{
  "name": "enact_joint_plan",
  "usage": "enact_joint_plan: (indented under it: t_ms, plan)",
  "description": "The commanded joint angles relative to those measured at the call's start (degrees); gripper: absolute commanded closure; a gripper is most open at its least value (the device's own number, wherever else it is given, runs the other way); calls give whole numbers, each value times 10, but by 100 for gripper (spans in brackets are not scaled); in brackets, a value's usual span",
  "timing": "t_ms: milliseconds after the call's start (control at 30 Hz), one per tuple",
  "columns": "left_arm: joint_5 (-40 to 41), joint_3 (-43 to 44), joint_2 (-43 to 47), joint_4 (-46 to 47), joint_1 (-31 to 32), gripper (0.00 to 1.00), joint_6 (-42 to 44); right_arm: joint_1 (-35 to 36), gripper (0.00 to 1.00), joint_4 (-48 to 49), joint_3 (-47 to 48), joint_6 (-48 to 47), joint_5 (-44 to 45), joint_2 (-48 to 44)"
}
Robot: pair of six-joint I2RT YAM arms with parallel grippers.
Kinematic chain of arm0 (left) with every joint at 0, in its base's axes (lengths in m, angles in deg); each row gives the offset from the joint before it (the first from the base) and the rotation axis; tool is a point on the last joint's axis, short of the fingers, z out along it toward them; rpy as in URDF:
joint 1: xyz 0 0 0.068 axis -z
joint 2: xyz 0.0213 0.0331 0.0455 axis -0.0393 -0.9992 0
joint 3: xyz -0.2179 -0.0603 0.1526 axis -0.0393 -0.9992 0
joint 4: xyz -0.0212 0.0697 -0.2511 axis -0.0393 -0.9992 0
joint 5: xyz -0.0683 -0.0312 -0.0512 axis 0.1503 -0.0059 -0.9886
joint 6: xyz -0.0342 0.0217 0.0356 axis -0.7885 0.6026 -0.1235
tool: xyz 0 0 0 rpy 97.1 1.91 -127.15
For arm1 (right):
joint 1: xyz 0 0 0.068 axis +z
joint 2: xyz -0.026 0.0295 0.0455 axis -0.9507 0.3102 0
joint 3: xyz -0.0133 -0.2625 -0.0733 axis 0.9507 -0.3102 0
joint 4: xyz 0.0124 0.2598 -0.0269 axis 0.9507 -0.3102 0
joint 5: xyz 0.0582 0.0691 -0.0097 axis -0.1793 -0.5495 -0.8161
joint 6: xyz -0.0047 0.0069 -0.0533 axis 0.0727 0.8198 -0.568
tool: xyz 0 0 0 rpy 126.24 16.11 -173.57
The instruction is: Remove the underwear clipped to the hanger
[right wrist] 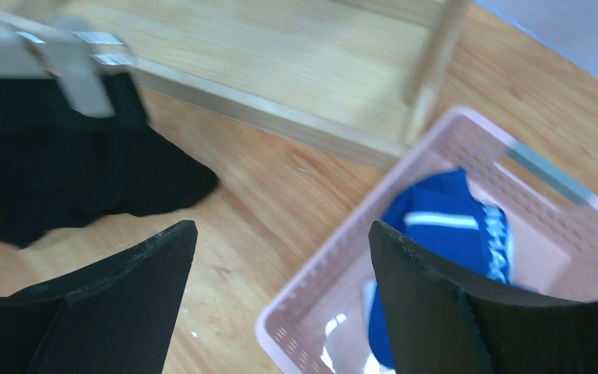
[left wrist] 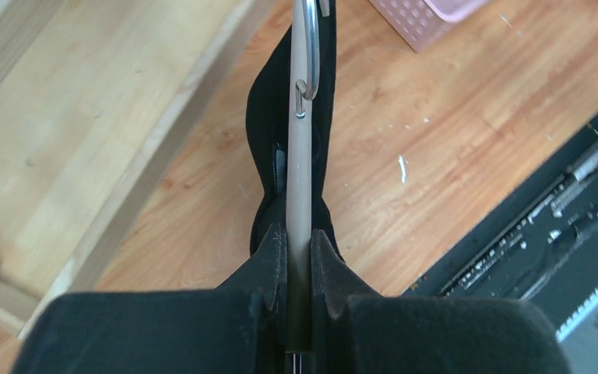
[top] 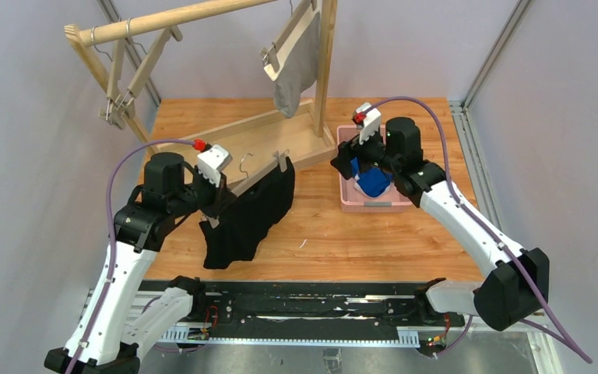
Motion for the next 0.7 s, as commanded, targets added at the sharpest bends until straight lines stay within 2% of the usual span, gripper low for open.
enact_joint_plan:
  t_ms: [0,100,233,333,533,667]
  plan:
    - [-83,-7,17,1,3,100,48,-29,16,43,31,-27,-288,-19]
    - [-119,-3,21,1,3,100,63,-44,16,82,37,-25,-439,-17]
    - [-176,3,27,1,3,100,82,-61,15,107,61,-13,-562,14]
    - [-208,4,30,1,3,100,100,-63,16,167,76,39,-655,53]
    - [-250,12,21,1,3,100,113,-64,17,239,90,115,-693,96]
    - [-249,18,21,1,3,100,127,-63,17,273,85,149,-698,105]
